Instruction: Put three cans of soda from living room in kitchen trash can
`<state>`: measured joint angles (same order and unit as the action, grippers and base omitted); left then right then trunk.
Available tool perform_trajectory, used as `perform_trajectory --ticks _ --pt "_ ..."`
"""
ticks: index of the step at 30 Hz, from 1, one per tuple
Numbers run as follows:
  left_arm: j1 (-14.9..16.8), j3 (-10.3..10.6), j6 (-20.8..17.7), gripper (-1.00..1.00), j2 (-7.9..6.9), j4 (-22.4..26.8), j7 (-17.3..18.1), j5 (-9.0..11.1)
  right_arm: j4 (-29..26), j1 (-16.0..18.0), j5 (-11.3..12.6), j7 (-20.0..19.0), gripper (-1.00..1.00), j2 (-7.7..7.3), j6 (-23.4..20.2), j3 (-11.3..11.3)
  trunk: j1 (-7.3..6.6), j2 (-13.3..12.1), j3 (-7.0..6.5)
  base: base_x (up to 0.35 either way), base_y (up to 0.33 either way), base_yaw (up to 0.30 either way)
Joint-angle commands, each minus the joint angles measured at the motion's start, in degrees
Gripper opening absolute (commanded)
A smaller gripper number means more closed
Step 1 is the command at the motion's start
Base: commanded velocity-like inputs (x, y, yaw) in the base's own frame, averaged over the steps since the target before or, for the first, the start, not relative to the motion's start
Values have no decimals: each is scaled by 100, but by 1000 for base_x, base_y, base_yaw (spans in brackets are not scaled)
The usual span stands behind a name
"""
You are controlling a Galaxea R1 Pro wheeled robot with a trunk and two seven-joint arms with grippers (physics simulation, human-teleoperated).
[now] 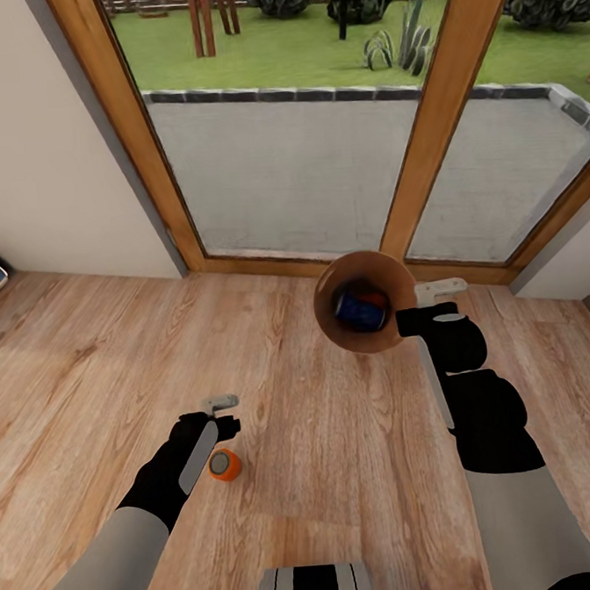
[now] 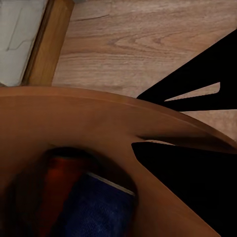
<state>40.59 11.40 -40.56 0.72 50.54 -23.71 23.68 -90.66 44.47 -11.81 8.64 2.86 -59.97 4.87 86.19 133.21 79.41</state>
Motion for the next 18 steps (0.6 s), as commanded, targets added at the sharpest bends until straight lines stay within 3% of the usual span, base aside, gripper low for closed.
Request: perform_trajectory --ticks 1,15,18 --pt "0 -1 9 100 0 0 3 -1 -4 2 -59 -12 -100 1 -3 6 -1 0 -1 0 0 0" --pt "2 -16 30 100 -2 0 -12 7 -2 -4 -59 -12 -100 -4 -3 31 -1 0 -1 0 0 0" --pt "2 -21 30 100 -1 -2 -19 12 -4 -7 -59 -12 -100 -3 -3 31 65 121 53 0 0 0"
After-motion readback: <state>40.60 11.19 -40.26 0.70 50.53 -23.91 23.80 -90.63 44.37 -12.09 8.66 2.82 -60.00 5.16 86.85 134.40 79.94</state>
